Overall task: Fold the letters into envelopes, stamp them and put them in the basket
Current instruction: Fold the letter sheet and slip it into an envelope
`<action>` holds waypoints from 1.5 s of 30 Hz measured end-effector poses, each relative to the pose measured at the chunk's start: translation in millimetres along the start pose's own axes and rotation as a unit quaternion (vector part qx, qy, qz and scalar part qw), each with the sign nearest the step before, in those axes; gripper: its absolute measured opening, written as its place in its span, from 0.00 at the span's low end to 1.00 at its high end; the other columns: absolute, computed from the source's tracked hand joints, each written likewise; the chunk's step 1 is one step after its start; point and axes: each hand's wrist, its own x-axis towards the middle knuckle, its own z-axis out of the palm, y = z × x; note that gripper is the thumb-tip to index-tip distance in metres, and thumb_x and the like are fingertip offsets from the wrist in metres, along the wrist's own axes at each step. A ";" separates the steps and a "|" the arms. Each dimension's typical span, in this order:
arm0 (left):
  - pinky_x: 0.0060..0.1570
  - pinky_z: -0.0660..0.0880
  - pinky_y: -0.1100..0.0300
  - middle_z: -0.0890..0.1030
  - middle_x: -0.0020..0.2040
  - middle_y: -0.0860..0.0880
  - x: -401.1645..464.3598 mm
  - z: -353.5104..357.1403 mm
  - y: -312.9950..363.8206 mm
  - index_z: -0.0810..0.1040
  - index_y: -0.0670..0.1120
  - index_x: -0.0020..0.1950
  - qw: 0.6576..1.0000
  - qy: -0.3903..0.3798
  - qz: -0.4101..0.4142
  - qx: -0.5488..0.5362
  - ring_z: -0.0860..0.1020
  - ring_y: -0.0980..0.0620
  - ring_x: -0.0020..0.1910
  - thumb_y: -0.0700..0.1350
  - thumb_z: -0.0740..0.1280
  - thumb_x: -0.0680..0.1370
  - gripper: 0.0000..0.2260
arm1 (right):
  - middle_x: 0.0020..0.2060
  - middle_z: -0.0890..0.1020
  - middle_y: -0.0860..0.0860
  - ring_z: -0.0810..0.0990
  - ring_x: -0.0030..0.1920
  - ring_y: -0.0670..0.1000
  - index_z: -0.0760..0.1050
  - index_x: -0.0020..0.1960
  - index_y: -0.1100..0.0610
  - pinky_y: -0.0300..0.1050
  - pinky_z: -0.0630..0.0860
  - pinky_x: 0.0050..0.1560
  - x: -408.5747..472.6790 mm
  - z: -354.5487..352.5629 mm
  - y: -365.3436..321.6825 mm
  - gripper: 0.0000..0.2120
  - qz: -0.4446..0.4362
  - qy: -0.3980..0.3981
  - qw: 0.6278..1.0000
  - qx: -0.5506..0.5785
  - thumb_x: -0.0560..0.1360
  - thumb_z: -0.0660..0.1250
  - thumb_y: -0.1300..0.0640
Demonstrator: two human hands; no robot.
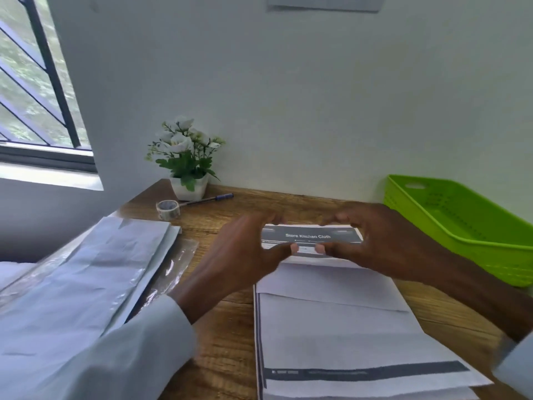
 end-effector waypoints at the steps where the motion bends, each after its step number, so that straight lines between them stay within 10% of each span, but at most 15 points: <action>1: 0.50 0.72 0.60 0.79 0.62 0.54 0.1 -6.7 0.4 0.76 0.53 0.65 1.000 0.011 0.004 -0.004 0.76 0.55 0.57 0.58 0.71 0.73 0.22 | 0.44 0.81 0.41 0.79 0.44 0.46 0.78 0.49 0.44 0.49 0.76 0.45 7.5 -2.3 -12.3 0.17 -0.024 -0.005 1.000 0.002 0.67 0.70 0.34; 13: 0.50 0.71 0.62 0.82 0.57 0.55 -55.1 -94.7 -81.6 0.81 0.52 0.58 0.971 0.194 -0.123 0.066 0.79 0.55 0.56 0.56 0.73 0.72 0.17 | 0.47 0.85 0.43 0.83 0.47 0.42 0.83 0.54 0.51 0.42 0.80 0.49 122.9 57.9 -140.1 0.14 -0.189 -0.141 0.966 0.109 0.71 0.74 0.45; 23: 0.70 0.65 0.52 0.64 0.76 0.49 -74.9 -84.2 -140.3 0.62 0.52 0.75 0.948 0.076 -0.258 0.172 0.64 0.48 0.73 0.72 0.64 0.69 0.41 | 0.52 0.83 0.55 0.81 0.53 0.54 0.79 0.56 0.58 0.57 0.78 0.57 154.6 130.9 -167.9 0.17 -0.118 -0.153 0.968 0.160 0.72 0.73 0.48; 33: 0.72 0.61 0.45 0.54 0.78 0.43 -75.3 -75.4 -145.0 0.53 0.52 0.77 0.932 0.080 -0.298 0.191 0.56 0.41 0.75 0.81 0.59 0.60 0.53 | 0.53 0.82 0.47 0.79 0.52 0.47 0.79 0.61 0.53 0.46 0.78 0.53 152.8 141.3 -171.9 0.20 -0.096 -0.132 0.962 0.218 0.70 0.76 0.52; 45: 0.55 0.73 0.51 0.80 0.58 0.48 -69.1 -94.2 -135.4 0.73 0.53 0.64 0.929 0.300 -0.196 0.095 0.76 0.45 0.56 0.47 0.74 0.70 0.24 | 0.42 0.83 0.52 0.84 0.42 0.49 0.77 0.53 0.54 0.47 0.84 0.44 145.0 124.6 -167.6 0.17 -0.065 -0.132 0.909 0.389 0.67 0.78 0.61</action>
